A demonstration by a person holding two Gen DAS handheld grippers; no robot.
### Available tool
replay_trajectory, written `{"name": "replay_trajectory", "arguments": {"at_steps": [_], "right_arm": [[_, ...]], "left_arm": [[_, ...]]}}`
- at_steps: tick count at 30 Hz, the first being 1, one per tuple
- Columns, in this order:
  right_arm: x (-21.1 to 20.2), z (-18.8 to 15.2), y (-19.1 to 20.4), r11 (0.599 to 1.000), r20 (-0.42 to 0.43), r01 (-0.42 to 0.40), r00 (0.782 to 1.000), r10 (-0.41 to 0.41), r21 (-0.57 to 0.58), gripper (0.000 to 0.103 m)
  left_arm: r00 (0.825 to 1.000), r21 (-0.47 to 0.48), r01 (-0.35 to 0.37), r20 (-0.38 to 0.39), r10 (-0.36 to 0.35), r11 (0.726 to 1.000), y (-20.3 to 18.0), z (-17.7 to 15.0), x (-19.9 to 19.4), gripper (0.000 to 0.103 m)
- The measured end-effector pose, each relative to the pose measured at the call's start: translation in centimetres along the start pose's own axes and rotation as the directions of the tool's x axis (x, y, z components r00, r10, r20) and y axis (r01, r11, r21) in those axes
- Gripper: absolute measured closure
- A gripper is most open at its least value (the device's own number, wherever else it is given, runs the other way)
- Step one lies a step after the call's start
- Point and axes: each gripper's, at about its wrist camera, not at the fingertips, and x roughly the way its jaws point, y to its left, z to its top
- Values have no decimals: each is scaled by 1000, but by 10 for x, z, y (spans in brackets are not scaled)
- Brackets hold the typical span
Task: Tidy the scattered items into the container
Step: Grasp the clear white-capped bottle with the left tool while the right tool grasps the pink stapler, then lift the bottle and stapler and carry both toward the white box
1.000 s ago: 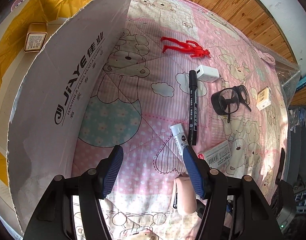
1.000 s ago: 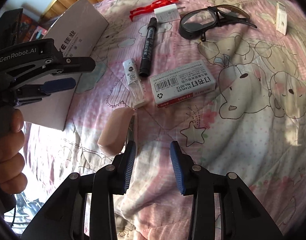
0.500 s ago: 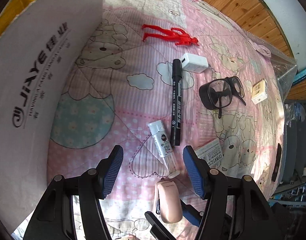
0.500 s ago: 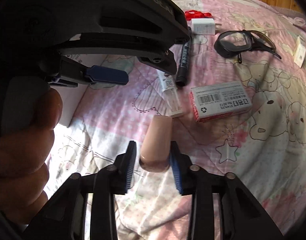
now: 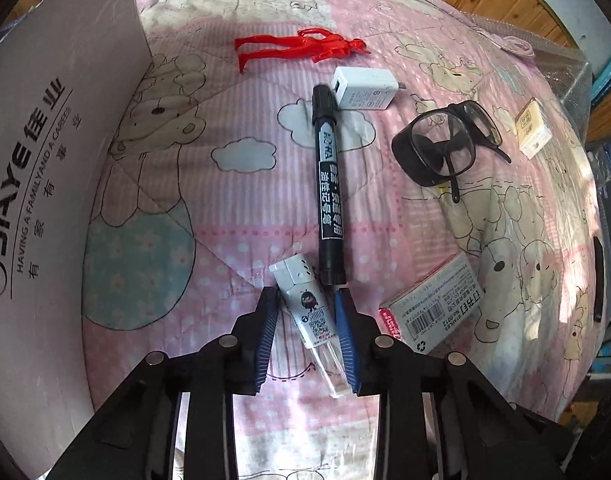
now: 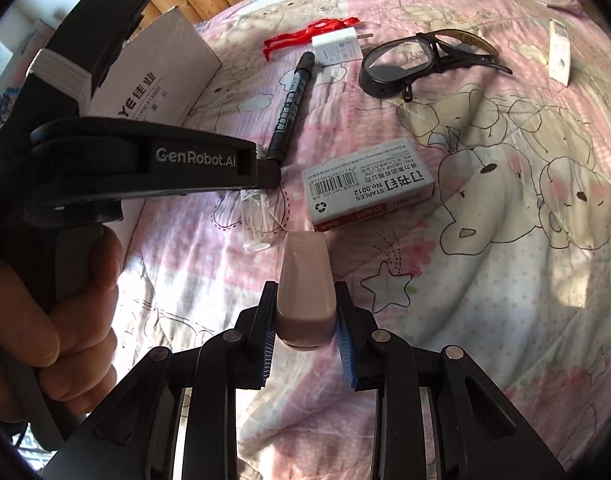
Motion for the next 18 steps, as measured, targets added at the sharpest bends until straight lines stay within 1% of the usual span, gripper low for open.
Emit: {"name": "replay_trajectory", "arguments": {"at_steps": [1, 3, 6, 7, 11, 18], "right_arm": [[0, -5, -8, 1000, 4, -1, 1000, 1, -4, 74], [-2, -5, -15, 1000, 4, -11, 1000, 11, 5, 75], [1, 1, -24, 999, -3, -32, 999, 33, 35, 76], [3, 4, -27, 998, -5, -39, 999, 39, 46, 76], [4, 11, -34, 997, 1, -40, 999, 40, 72, 76], [1, 16, -42, 993, 8, -48, 999, 47, 109, 76]], "left_arm": [[1000, -2, 14, 6, -14, 1000, 1, -1, 0, 64], [1000, 24, 11, 17, -11, 1000, 0, -4, 2, 64], [999, 62, -26, 36, 23, 998, -1, -8, 0, 80], [999, 55, -17, 35, 15, 998, 2, -9, -1, 83], [999, 26, 1, 46, -2, 1000, 13, -16, -14, 83], [998, 1, 12, 60, -13, 1000, 14, -20, -27, 83]]}}
